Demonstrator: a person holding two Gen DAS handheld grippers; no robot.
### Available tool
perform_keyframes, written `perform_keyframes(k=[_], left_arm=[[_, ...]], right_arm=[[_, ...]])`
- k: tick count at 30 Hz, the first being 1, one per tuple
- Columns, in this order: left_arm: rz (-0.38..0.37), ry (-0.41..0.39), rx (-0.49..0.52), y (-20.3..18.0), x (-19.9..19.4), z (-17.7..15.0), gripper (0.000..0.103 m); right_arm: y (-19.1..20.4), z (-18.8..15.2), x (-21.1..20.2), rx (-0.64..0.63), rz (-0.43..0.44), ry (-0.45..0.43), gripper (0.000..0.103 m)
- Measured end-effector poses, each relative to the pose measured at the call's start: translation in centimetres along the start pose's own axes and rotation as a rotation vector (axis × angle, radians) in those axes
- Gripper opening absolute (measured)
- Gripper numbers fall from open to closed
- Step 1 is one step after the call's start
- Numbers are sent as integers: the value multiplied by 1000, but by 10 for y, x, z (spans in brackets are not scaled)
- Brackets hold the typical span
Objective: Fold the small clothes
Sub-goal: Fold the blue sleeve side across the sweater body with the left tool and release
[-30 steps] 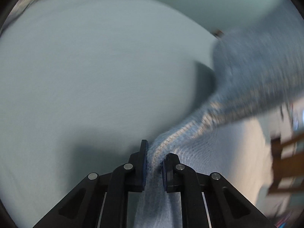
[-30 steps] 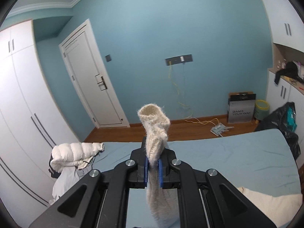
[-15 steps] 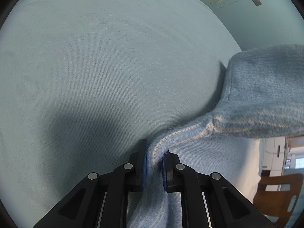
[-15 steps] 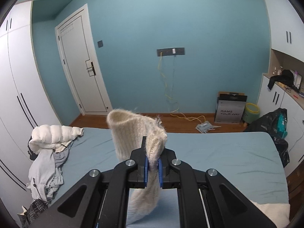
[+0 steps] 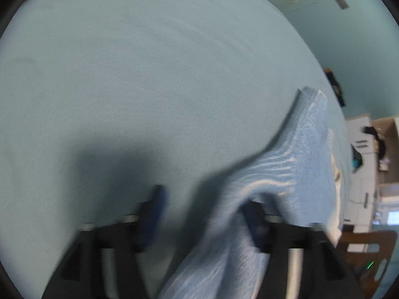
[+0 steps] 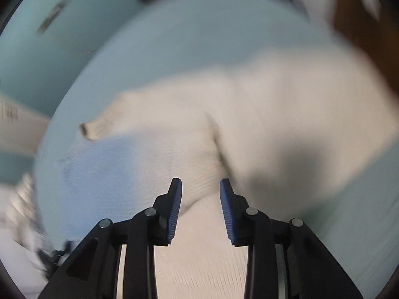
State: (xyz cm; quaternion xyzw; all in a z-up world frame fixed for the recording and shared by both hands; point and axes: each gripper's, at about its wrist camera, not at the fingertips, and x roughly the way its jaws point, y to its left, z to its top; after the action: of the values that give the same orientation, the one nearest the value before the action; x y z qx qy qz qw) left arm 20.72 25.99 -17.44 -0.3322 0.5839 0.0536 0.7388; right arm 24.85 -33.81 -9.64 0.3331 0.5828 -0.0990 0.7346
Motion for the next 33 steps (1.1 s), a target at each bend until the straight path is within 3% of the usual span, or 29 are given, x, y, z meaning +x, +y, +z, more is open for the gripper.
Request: perform_keyframes(k=[2, 5, 6, 9, 11, 15, 17, 19, 20, 21, 22, 24, 27, 29, 33], left_arm=[[63, -71, 58, -14, -22, -3, 79], [202, -218, 150, -47, -61, -11, 81], [247, -258, 171, -58, -72, -14, 81], [371, -411, 202, -90, -107, -23, 85], [351, -479, 258, -117, -115, -35, 100], [283, -383, 427, -164, -80, -56, 103], [189, -314, 502, -184, -46, -67, 103], [131, -288, 565, -195, -15, -77, 103], [145, -295, 600, -198, 0, -82, 103], [189, -312, 637, -202, 16, -86, 103], [227, -320, 654, -205, 30, -88, 103], [294, -289, 626, -193, 55, -81, 103], [357, -210, 526, -172, 75, -67, 102], [374, -179, 527, -165, 83, -66, 103], [434, -202, 618, -176, 87, -74, 103]], right_arm=[[-45, -22, -2, 98, 90, 15, 33], [-65, -46, -12, 111, 197, 6, 59], [-66, -49, -15, 113, 225, 2, 63], [-56, -51, -15, 128, 340, 14, 63], [-36, -42, -4, 124, 407, 31, 63], [-6, -27, 28, 173, 447, 75, 62], [4, -21, 55, 219, 376, 142, 62], [11, -22, 69, 237, 303, 139, 62], [14, -21, 66, 230, 287, 112, 57], [22, -19, 57, 198, 256, 53, 27], [31, -16, 50, 140, 204, 13, 6], [46, -16, 38, 29, 140, -24, 4], [57, -26, 2, -111, 150, -149, 4], [48, -38, -17, -130, 172, -198, 4], [32, -46, 21, -175, 37, -128, 5]])
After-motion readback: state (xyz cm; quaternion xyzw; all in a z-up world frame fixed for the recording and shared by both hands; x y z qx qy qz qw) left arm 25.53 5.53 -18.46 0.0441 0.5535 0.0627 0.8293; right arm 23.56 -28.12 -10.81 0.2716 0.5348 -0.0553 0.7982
